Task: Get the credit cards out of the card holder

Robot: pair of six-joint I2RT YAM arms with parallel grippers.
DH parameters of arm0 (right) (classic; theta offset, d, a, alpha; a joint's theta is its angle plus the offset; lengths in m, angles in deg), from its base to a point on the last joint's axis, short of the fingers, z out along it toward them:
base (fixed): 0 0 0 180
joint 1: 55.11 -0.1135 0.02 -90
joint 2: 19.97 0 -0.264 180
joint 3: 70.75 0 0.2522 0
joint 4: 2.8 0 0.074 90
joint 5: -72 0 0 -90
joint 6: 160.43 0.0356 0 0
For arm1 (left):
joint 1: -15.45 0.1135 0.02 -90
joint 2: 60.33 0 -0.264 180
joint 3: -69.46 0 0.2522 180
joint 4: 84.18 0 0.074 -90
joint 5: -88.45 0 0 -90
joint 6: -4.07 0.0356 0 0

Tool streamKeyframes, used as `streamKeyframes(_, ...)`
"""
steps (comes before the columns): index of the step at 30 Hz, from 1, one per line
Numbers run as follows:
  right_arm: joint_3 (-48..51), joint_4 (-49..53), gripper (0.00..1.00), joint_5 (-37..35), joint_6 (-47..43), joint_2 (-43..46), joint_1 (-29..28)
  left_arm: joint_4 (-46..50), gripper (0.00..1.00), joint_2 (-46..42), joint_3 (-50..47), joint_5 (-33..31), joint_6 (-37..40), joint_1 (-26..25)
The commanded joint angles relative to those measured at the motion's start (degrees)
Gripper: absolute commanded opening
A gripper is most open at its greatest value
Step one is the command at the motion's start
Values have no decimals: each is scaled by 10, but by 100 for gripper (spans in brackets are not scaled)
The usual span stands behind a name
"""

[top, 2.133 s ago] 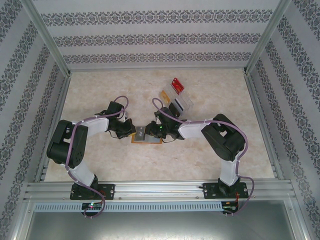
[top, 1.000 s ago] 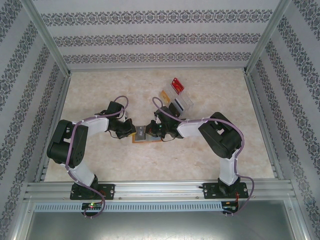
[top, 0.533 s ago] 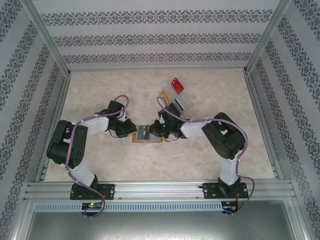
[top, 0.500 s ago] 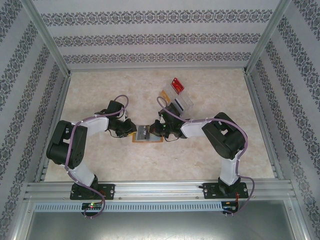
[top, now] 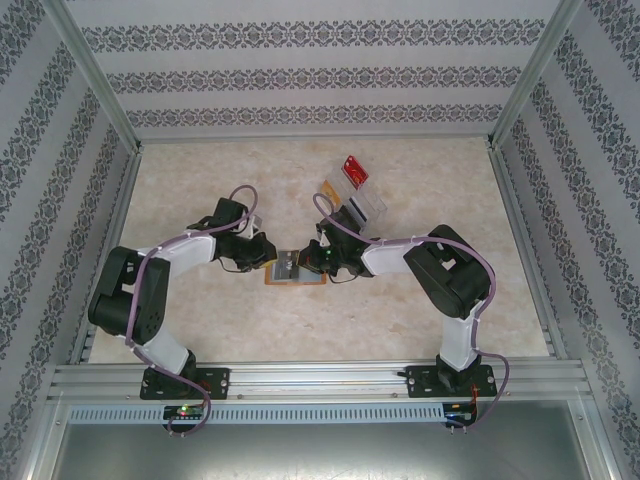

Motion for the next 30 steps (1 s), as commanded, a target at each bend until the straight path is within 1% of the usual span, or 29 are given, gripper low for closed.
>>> streamKeyframes(1, 4, -5, 0, -4, -12, 9, 2, 7, 11, 20, 23, 2, 19, -17)
streamKeyframes(6, 3, -7, 1, -4, -8, 7, 2, 31, 9, 56, 37, -29, 23, -17)
streamKeyframes(13, -2, -7, 17, -1, -8, -1, -2, 34, 8, 67, 25, -45, 24, -17)
streamKeyframes(15, -7, -3, 20, -2, -6, -7, -3, 34, 8, 67, 21, -48, 24, -17)
streamKeyframes(23, -22, 1, 23, 5, -5, -23, -9, 34, 7, 69, 6, -59, 24, -18)
streamKeyframes(30, -36, 20, 24, 5, -9, -33, -14, 33, 7, 70, 6, -60, 24, -18)
